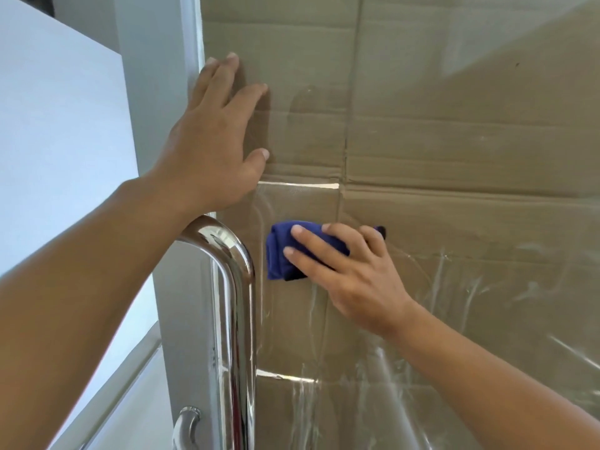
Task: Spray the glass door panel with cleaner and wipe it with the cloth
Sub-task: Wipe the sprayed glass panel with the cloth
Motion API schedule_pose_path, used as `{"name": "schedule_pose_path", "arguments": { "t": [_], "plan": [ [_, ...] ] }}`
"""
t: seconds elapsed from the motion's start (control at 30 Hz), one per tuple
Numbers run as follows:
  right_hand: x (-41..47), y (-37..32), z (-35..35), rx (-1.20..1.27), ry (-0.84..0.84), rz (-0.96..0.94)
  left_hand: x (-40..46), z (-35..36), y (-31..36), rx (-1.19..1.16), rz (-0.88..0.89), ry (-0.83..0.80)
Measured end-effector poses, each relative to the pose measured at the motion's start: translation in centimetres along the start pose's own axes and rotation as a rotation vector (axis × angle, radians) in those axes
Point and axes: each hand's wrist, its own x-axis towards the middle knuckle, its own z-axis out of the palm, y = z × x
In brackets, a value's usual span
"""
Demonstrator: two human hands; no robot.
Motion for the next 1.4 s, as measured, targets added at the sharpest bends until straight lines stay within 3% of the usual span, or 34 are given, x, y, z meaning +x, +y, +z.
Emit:
{"name": "schedule_pose_path", "arguments": {
  "t": [0.17, 0.23, 0.37, 0.4, 0.5, 0.57, 0.73, 0.8, 0.9, 0.93, 1.07, 1.1, 1.23, 1.27, 1.3, 1.4],
  "plan": [
    [0.5, 1.3, -0.5, -0.029, 0.206, 0.504, 0.1, -0.1, 0.6, 0.01, -0.029, -0.012],
    [0.1, 0.3, -0.2, -0.029, 0.173, 0.438, 0.2, 0.0, 1.1, 0.005, -0.043, -0.012],
    [-2.8, -0.7, -0.1, 0.019, -0.057, -0.029, 0.2, 0.2, 2.1, -0.011, -0.075, -0.023],
    [-3.1, -0.3, -0.3, 0.01, -0.054, -0.027, 0.2, 0.3, 2.2, -0.007, -0.076, -0.024],
    [-2.4, 0.7, -0.6, -0.035, 0.103, 0.334, 0.0, 0.7, 2.5, 0.005, -0.068, -0.028],
    [-2.2, 0.3, -0.6, -0.052, 0.161, 0.439, -0.1, 1.0, 2.8, 0.021, -0.064, -0.028],
    [-4.6, -1.2, -0.4, 0.026, -0.047, 0.015, -0.1, 1.2, 3.8, 0.031, -0.089, -0.058],
    [-4.9, -0.4, -0.6, -0.007, -0.006, 0.132, -0.1, 1.3, 4.2, 0.032, -0.104, -0.075],
    [-4.4, 0.1, -0.7, -0.048, 0.139, 0.52, -0.3, 1.7, 5.0, 0.04, -0.119, -0.087],
    [-4.4, -0.3, -0.5, -0.06, 0.152, 0.53, -0.4, 1.8, 5.3, 0.045, -0.119, -0.089],
    [-6.2, -1.3, -0.5, -0.014, 0.013, 0.16, -0.7, 2.5, 6.3, 0.054, -0.111, -0.084],
    [-6.6, -0.9, -0.8, -0.014, 0.011, 0.159, -0.9, 2.7, 6.5, 0.049, -0.112, -0.079],
    [-7.1, 1.2, -1.2, -0.056, 0.198, 0.653, -1.3, 3.6, 7.1, 0.037, -0.094, -0.067],
    [-7.1, 1.2, -1.2, -0.064, 0.224, 0.701, -1.5, 3.9, 7.4, 0.035, -0.069, -0.057],
    [-7.1, 0.9, -1.2, -0.073, 0.213, 0.668, -1.7, 4.3, 7.7, 0.028, -0.029, -0.04],
    [-8.6, 0.3, -1.4, -0.051, 0.05, 0.313, -2.6, 5.6, 9.1, 0.001, 0.139, -0.002]
  ]
}}
